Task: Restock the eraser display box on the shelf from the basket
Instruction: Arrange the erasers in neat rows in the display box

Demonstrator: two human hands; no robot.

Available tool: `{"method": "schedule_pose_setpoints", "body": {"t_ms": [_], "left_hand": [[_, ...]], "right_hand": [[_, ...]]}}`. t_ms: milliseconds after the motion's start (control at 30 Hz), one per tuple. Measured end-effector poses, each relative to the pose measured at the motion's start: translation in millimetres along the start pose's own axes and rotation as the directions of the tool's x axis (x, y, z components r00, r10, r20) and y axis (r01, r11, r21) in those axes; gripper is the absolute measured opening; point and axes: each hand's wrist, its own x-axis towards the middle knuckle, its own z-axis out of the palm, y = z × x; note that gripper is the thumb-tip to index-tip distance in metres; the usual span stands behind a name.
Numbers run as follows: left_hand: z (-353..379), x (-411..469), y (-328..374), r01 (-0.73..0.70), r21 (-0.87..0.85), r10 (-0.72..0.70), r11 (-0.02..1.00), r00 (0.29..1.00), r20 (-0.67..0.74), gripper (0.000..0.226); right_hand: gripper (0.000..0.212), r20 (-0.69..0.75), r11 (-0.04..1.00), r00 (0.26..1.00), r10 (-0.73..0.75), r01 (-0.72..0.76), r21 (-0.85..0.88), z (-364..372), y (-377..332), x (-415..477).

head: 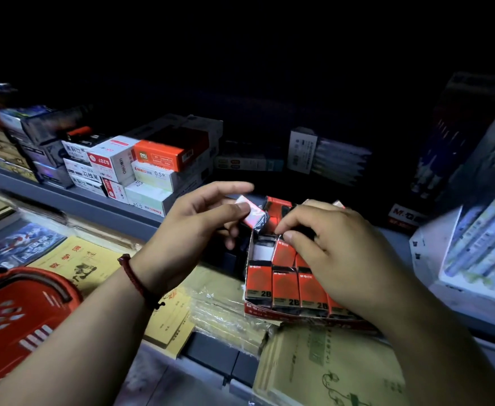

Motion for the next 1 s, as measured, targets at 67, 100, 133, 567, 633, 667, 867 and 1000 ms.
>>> {"method": "schedule_pose_setpoints", "body": {"t_ms": [67,100,133,567,633,667,867,1000], "left_hand": [[-0.1,-0.1,0.1,0.001,-0.012,-0.001,1.0,1.0,0.002,0.029],[0.0,-0.1,0.0,0.004,-0.016,-0.004,1.0,1.0,0.001,0.028],[-0.2,0.1,-0.4,0.009,-0.02,-0.009,1.0,1.0,-0.002,0.026],[-0.8,-1.2,1.6,0.015,-0.093,-0.016,0.996,1.0,-0.018,0.039],[-0.9,-2.0,2.2,0.005,-0.075,-0.006,0.997,1.0,-0.005,0.044],[-1.0,-2.2,2.3,0.004,-0.074,-0.004,0.997,1.0,0.001,0.043],[-2.7,-2.5,2.9,-0.004,-0.019,0.004,1.0,1.0,0.027,0.035],[-1.3,-3.0,4.9,-0.02,0.054,0.017,0.998,0.999,0.043,0.034]], "right_hand": [[0.015,0.01,0.999,1.0,0.001,-0.001,-0.034,0.7,0.0,0.4],[0.017,0.023,0.999,1.0,0.003,-0.002,-0.039,0.4,0.2,0.3],[0.019,0.037,0.999,0.999,0.001,0.0,-0.042,0.3,0.6,0.0],[0.036,0.137,0.998,0.99,0.011,-0.002,-0.062,-6.8,-5.7,-2.1],[0.04,0.172,0.993,0.985,0.016,0.005,-0.116,-8.5,-7.8,-3.1],[0.039,0.171,0.992,0.985,0.017,0.006,-0.128,-8.8,-8.2,-3.0],[0.034,0.145,0.994,0.989,0.022,-0.006,-0.109,-5.7,-6.3,-1.5],[0.023,0.009,0.995,0.999,0.034,-0.035,0.093,-0.8,0.7,-0.9]]}}
